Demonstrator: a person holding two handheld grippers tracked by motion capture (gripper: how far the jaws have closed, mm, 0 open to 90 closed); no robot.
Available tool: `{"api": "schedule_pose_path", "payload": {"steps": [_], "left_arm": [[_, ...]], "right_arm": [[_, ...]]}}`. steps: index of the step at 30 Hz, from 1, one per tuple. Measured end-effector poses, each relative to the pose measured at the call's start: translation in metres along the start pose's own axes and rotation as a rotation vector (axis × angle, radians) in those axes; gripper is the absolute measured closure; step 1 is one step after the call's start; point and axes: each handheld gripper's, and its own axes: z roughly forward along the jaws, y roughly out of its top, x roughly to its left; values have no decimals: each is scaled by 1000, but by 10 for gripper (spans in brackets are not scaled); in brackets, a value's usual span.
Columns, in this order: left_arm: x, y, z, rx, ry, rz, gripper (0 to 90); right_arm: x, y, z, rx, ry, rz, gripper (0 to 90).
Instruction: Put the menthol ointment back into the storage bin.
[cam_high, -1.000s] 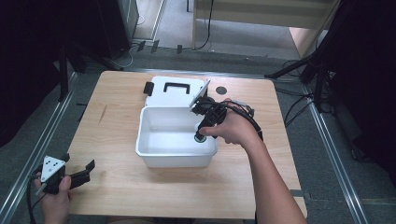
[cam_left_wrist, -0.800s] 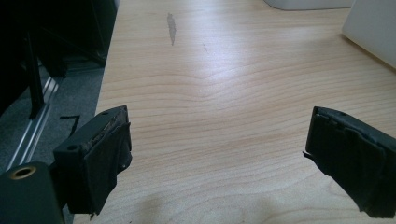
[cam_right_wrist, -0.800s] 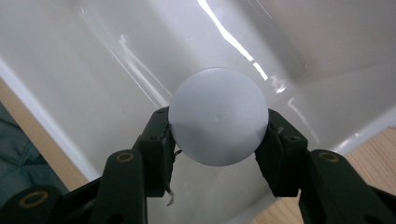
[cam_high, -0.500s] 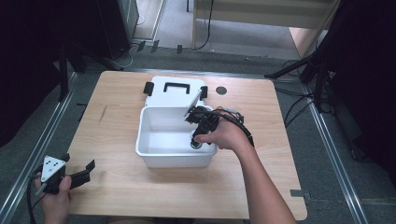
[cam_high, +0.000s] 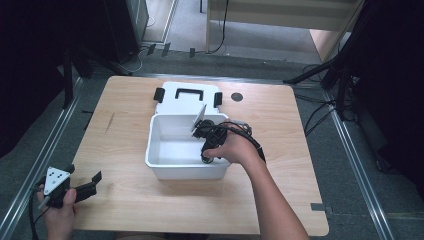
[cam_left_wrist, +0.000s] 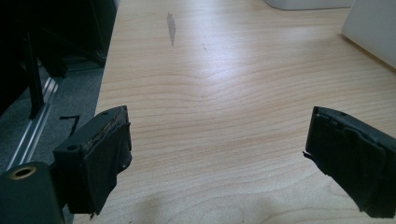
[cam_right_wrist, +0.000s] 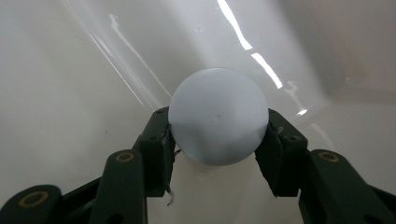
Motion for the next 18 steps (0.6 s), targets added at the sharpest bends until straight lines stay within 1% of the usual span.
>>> {"api": "schedule_pose_path", "payload": {"steps": [1,2,3,5,10,14,15,18], "left_arm": [[0,0,0,0,0,0,78],[0,0,0,0,0,0,78],[0,0,0,0,0,0,78],[0,0,0,0,0,0,78],[0,0,0,0,0,0,77],[0,0,0,1,0,-1,78],[0,0,0,2,0,0,78],[0,0,0,2,1,1,78]], "right_arm": [[0,1,2,9,-2,-9,518],[2,1,4,14,-2,-8,518],[2,2,6,22,-6,-20,518],[3,3,10,33,-13,-17,518],[3,3,19,63,-12,-26,518],[5,4,22,82,-44,-39,518],[6,4,23,88,-45,-35,517],[7,4,25,110,-64,-53,517]]}}
